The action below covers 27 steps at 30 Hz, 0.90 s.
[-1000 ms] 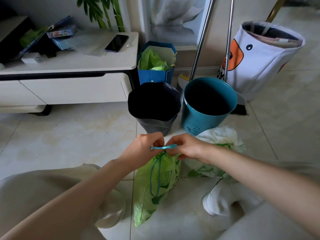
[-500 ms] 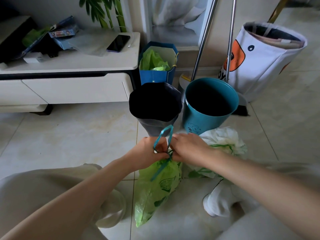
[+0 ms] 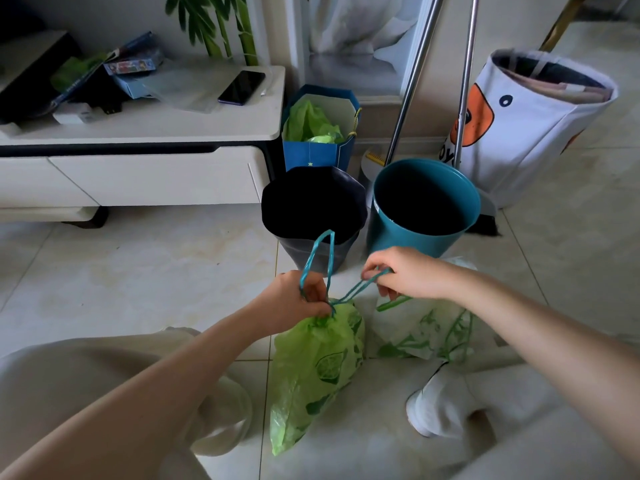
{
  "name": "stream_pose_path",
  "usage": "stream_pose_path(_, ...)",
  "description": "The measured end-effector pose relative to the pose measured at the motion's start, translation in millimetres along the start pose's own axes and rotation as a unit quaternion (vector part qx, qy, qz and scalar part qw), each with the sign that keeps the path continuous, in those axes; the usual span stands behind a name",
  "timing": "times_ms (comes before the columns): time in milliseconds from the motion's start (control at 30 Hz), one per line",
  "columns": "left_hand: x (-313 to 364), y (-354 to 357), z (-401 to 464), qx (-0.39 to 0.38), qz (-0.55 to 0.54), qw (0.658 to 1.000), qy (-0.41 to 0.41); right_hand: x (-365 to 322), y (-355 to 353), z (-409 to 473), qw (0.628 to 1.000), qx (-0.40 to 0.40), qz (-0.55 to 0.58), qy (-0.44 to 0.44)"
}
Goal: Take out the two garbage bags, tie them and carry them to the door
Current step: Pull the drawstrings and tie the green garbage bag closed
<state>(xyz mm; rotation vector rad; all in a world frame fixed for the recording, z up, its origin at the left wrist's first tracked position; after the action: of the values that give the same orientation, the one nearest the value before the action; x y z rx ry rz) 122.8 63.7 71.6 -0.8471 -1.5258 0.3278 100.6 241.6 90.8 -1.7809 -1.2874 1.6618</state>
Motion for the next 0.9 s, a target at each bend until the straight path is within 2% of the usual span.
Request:
stream_pose_path(67, -1, 0, 0, -0.020, -0.017, 1.000, -0.009, -2, 8, -6, 0.996, -0.072, 0.054, 0.010)
stream_pose_path(167, -1, -5, 0, -0.040, -0.074, 0.996, -0.036, 3, 5, -9, 0.983, -0.094, 0.150, 0.038)
stream_pose_path(233, -4, -15, 3, -0.009, -0.110, 0.991, -0.079, 7, -7, -8, 0.966, -0.061, 0.244, 0.058)
stream_pose_path(333, -9, -34, 7, 0.053, -0.244, 0.959, -0.132, 17, -29, -4, 0.935, 0.020, 0.344, 0.080)
stream_pose_path(400, -14, -46, 8, 0.075, -0.328, 0.928, -0.157, 22, -35, -3, 0.889, 0.031, 0.443, 0.108)
stream_pose_path(533, -30, -52, 6, 0.070, -0.434, 0.870, -0.224, 27, -30, -6, 0.740, 0.015, 0.647, 0.184)
stream_pose_path(567, -33, -51, 6, 0.066, -0.432, 0.868, -0.236, 29, -27, -6, 0.726, 0.013, 0.658, 0.201)
stream_pose_path(600, -37, -51, 5, 0.062, -0.394, 0.885, -0.238, 31, -23, -7, 0.731, 0.013, 0.647, 0.216)
stream_pose_path(667, -44, -55, 3, 0.054, -0.218, 0.951, -0.212, 39, -16, -9, 0.771, 0.023, 0.586, 0.247)
stream_pose_path(700, -45, -57, 2, 0.039, -0.124, 0.972, -0.197, 44, -13, -11, 0.787, 0.029, 0.557, 0.264)
stream_pose_path(800, -54, -55, -7, -0.028, 0.042, 0.979, -0.197, 58, -5, -15, 0.796, 0.036, 0.511, 0.322)
stream_pose_path(900, -63, -61, -14, -0.035, 0.088, 0.966, -0.239, 70, -5, -19, 0.794, 0.063, 0.480, 0.369)
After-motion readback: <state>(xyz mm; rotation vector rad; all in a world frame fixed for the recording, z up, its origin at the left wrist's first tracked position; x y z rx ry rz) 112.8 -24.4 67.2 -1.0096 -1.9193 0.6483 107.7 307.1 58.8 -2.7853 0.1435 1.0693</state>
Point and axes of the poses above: each hand's wrist, its own z-axis towards the middle knuckle, its own y-axis out of the palm, x = y × z, the point moved 7 cm from there along z, towards the middle knuckle, and after that the axes turned 11 degrees about x, right-handed, at the moved point
